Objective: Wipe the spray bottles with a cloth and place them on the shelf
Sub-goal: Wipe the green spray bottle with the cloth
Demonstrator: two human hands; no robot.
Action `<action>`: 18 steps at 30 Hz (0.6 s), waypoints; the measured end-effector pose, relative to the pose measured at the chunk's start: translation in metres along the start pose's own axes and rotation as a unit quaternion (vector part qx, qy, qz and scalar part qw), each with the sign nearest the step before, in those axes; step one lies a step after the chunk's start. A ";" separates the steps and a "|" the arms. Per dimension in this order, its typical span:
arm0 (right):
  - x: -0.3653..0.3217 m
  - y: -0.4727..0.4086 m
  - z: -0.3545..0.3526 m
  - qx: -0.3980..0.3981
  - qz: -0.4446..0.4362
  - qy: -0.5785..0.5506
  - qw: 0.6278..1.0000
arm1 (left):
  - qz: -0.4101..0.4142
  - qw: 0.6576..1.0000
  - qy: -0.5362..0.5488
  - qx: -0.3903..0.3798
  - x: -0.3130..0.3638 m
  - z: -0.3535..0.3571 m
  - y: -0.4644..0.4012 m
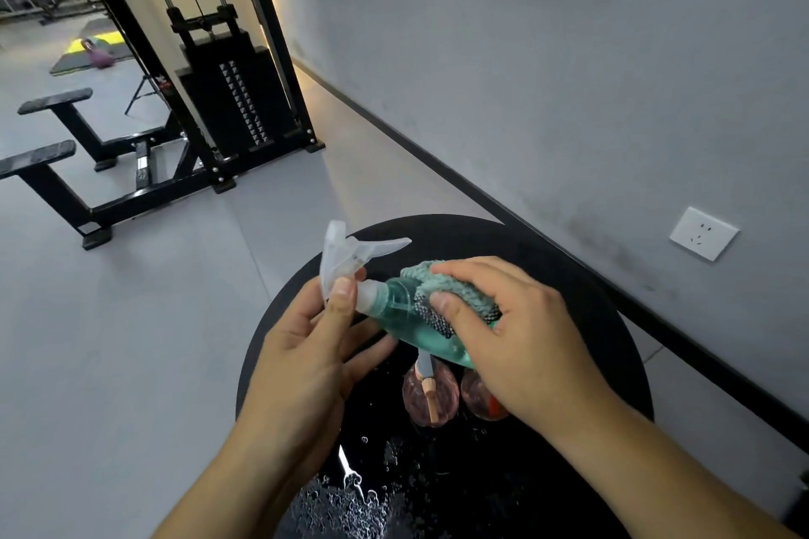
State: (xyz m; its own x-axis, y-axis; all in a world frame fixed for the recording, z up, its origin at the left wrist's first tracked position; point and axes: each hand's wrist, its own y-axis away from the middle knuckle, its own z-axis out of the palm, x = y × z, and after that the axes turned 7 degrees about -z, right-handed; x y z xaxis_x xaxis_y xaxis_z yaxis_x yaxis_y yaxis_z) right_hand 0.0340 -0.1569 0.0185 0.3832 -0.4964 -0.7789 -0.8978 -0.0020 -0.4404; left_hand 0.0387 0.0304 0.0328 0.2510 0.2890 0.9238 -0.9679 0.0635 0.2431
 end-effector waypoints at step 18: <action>0.024 0.000 0.003 0.120 0.190 -0.203 0.953 | 0.070 0.997 -0.020 0.020 -0.006 0.002 -0.010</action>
State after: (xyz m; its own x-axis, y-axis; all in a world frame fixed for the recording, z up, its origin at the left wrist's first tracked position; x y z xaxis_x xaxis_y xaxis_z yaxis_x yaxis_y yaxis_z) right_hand 0.0442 -0.1664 -0.0013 0.1359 -0.0443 -0.9897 -0.9320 0.3331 -0.1429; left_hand 0.0467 0.0265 0.0257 0.1141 0.2546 0.9603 -0.9925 -0.0140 0.1216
